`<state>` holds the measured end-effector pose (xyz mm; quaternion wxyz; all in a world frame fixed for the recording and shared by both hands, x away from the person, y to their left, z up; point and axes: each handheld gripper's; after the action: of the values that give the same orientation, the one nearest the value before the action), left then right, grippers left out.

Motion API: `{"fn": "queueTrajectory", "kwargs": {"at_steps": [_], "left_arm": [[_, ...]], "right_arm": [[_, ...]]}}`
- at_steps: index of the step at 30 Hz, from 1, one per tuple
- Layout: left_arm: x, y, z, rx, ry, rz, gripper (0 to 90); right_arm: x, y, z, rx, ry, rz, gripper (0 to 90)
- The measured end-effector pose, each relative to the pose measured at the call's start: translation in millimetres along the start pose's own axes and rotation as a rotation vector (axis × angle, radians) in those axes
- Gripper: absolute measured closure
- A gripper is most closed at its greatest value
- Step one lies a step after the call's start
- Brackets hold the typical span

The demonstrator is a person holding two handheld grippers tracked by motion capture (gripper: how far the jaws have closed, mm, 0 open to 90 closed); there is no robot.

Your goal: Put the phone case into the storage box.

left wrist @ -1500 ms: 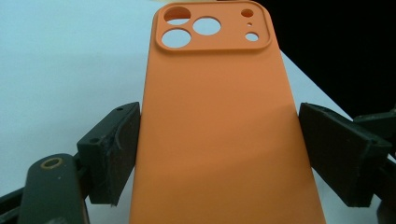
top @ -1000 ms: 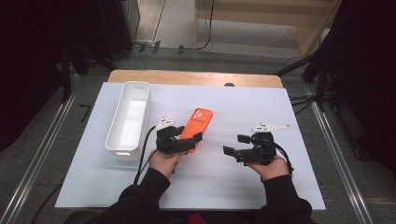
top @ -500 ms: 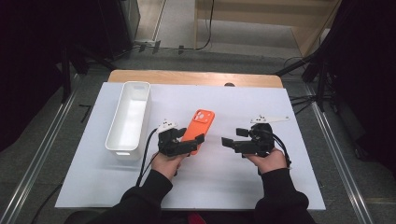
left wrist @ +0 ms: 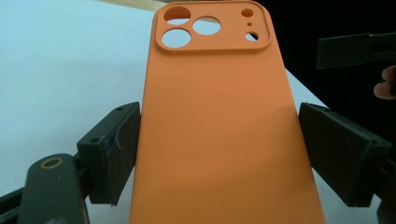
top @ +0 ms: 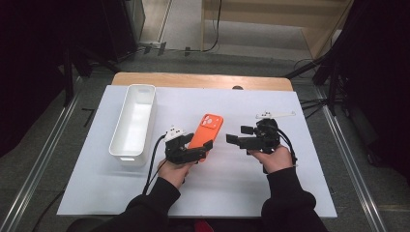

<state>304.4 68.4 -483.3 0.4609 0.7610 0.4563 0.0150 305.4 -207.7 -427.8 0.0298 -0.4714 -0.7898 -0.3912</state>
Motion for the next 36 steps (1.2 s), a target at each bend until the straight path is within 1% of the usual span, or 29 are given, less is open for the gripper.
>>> {"fn": "queueTrajectory", "kwargs": {"at_steps": [5,14,17,23,29,30,31,36], "left_arm": [[-0.1,-0.2,0.3,-0.004,0.003,0.003,16.0],[-0.1,-0.5,0.7,-0.003,0.01,0.012,16.0],[-0.5,-0.5,0.5,-0.005,0.01,0.014,16.0],[-1.8,-1.1,0.9,-0.005,0.014,0.023,16.0],[-2.4,-1.2,0.9,-0.006,0.018,0.027,16.0],[-2.9,-1.4,1.1,-0.007,0.017,0.028,16.0],[-3.2,-1.4,1.3,-0.008,0.016,0.031,16.0],[-5.4,-2.0,0.9,-0.014,0.03,0.057,16.0]], "right_arm": [[-2.9,7.0,4.4,0.004,0.002,0.001,14.2],[-8.9,18.8,12.4,0.035,0.014,0.014,14.3],[-10.5,23.2,13.9,0.036,0.011,0.016,14.3],[-14.8,30.0,21.2,0.049,0.018,0.024,14.3],[-18.5,35.4,24.6,0.05,0.032,0.035,14.3],[-18.6,36.6,25.1,0.054,0.034,0.044,15.9],[-19.3,37.4,25.2,0.057,0.039,0.042,20.3],[-20.6,40.5,27.3,0.071,0.054,0.057,21.3]]}}
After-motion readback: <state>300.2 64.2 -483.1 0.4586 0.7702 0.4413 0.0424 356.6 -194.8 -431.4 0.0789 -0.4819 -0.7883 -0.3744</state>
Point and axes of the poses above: each handheld gripper's, and its own axes: z roughly forward along the jaws, y roughly out of its top, x roughly to its left, and after that the axes turned 13 degrees about x, right-handed
